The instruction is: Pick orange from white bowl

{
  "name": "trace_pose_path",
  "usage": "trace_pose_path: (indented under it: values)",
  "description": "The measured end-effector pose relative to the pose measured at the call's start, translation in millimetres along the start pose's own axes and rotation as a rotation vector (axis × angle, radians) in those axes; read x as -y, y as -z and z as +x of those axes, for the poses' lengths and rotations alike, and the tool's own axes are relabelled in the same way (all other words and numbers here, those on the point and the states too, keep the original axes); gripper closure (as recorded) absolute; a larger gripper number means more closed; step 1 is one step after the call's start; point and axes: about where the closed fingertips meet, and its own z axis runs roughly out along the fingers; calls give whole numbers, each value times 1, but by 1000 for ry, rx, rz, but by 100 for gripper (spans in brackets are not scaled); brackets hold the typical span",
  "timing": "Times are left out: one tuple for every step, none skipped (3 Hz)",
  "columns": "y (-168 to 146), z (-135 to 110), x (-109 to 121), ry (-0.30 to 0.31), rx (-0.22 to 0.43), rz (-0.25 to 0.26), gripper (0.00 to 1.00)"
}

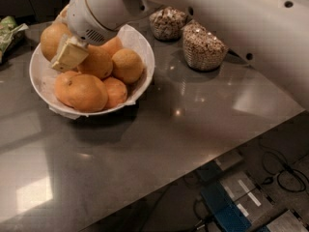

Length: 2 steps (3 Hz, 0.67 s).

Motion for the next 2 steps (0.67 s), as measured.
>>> trace_pose_path:
  values:
    - [38, 15, -10, -42, 78, 55, 100]
    - [81, 30, -13, -73, 123, 119, 100]
